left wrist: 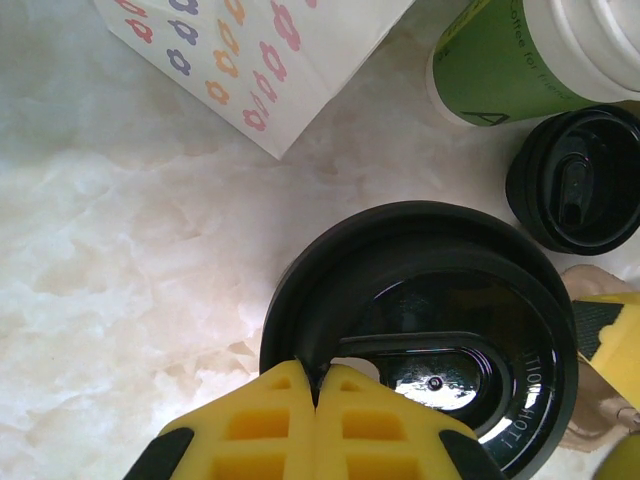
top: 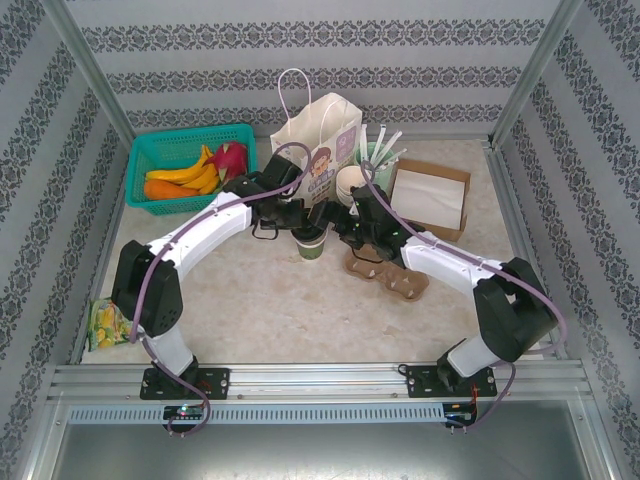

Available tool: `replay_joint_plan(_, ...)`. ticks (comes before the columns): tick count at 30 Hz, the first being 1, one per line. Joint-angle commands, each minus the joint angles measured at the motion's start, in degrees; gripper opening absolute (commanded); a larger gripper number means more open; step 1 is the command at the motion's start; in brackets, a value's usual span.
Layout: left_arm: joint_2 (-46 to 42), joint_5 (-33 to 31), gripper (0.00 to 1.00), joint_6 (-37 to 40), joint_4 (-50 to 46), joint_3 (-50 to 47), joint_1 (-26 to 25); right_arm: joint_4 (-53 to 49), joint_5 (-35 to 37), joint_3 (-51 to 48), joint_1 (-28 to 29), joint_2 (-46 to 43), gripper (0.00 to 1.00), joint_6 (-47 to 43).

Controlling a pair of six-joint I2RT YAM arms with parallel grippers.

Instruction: Pack the takeout coffee

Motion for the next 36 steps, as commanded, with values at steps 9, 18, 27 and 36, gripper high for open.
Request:
replay_joint_plan(9,1.6,0.9,0.00,-0.8,-2.8,2.1,-0.6,5.9,-4.0,-0.2,-0.6,3.0,0.92,2.4)
replay_joint_plan(18,1.7,2.0,0.00,-1.5,-2.3,0.6,-0.6,5.9,-4.4,-0.1,-0.6,3.4,0.92,2.7)
replay_joint_plan(27,2.5,3.7,0.00,-0.4,-2.2,-1.1,-0.6,6.2,-4.7,-0.3,-0.6,3.7,0.92,3.2)
replay_joint_plan(36,4.8,4.2,0.00,-1.3,-1.2,-4.2,-0.7,6.4,-5.1,-0.2,-0.5,3.5,0.92,3.3)
